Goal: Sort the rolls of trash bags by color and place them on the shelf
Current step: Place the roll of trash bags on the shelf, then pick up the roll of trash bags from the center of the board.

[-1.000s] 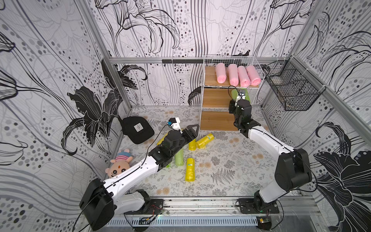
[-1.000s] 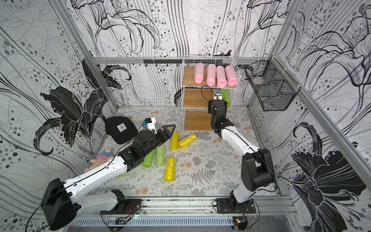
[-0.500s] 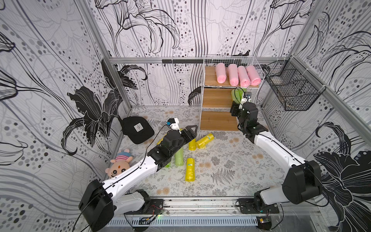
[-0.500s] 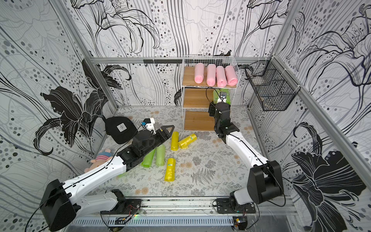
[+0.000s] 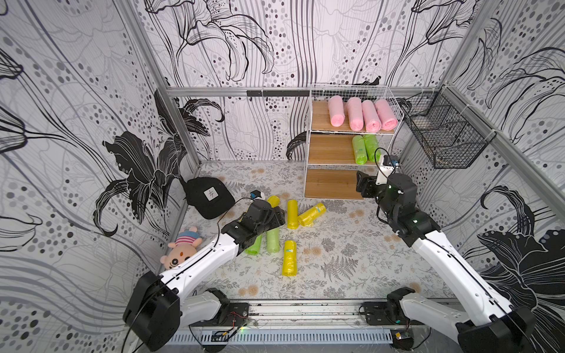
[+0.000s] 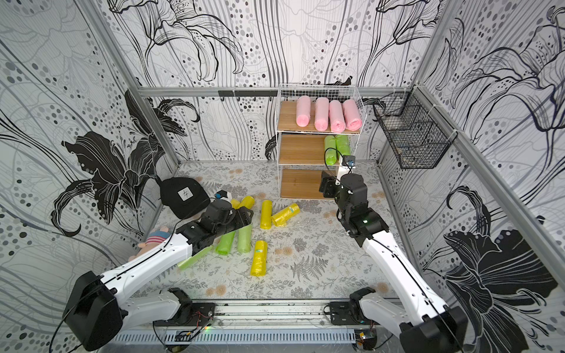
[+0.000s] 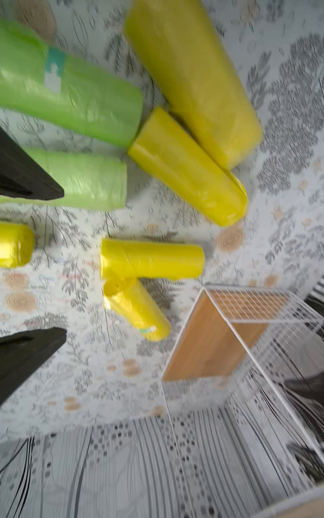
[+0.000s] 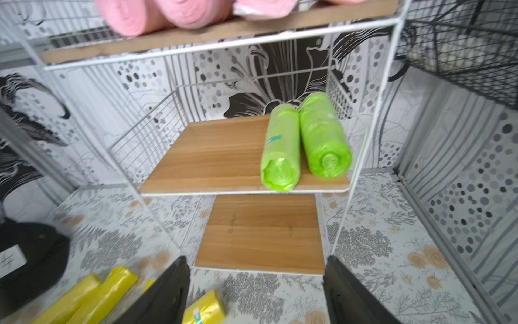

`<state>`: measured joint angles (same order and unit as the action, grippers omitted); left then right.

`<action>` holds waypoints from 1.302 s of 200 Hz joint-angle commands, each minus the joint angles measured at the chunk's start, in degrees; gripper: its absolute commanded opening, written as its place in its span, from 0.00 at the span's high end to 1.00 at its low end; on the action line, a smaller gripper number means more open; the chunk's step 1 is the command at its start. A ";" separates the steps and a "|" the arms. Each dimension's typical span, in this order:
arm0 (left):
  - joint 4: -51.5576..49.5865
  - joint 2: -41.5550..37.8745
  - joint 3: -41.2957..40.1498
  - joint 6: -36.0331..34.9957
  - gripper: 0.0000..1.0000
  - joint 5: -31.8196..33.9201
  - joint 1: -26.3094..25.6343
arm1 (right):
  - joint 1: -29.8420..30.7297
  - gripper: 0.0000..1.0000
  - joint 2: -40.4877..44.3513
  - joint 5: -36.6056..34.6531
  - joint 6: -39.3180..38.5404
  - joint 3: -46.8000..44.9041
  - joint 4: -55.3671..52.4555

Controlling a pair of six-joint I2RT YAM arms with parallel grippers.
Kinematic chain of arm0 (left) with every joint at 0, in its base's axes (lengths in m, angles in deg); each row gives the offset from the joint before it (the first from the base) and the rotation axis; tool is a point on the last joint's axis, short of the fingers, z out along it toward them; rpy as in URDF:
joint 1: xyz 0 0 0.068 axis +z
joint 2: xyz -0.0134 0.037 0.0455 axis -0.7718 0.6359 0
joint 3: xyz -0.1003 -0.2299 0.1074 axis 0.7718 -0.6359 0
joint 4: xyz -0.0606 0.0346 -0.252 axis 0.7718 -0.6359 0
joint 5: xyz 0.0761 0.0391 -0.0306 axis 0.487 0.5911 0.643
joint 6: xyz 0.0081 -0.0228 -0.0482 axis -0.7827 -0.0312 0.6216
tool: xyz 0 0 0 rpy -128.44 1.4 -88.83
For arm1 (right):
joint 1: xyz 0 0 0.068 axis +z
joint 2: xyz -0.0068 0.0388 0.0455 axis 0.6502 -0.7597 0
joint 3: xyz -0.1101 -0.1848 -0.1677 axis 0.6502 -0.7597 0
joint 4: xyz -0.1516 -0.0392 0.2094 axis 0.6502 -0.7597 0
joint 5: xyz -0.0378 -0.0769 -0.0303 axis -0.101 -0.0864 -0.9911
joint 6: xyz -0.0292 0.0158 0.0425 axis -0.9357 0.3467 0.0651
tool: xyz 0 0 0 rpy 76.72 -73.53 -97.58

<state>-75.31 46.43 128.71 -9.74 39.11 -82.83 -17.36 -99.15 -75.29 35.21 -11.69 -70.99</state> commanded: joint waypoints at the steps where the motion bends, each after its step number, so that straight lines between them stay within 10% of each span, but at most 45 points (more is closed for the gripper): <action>1: -6.38 4.99 0.87 -4.16 0.26 1.16 1.33 | 2.83 0.22 1.23 3.41 1.79 -2.29 -10.82; 180: -4.18 29.74 12.79 -8.65 0.33 2.80 1.50 | 3.87 0.22 3.98 13.16 8.34 -13.63 -7.81; 260: -2.13 22.16 10.12 -7.08 0.56 2.51 1.55 | 3.87 0.22 3.07 17.74 8.63 -12.51 -9.00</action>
<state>-80.04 75.22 140.21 -17.83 41.18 -81.58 -13.77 -95.94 -61.54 42.88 -24.57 -79.45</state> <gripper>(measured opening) 0.461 0.784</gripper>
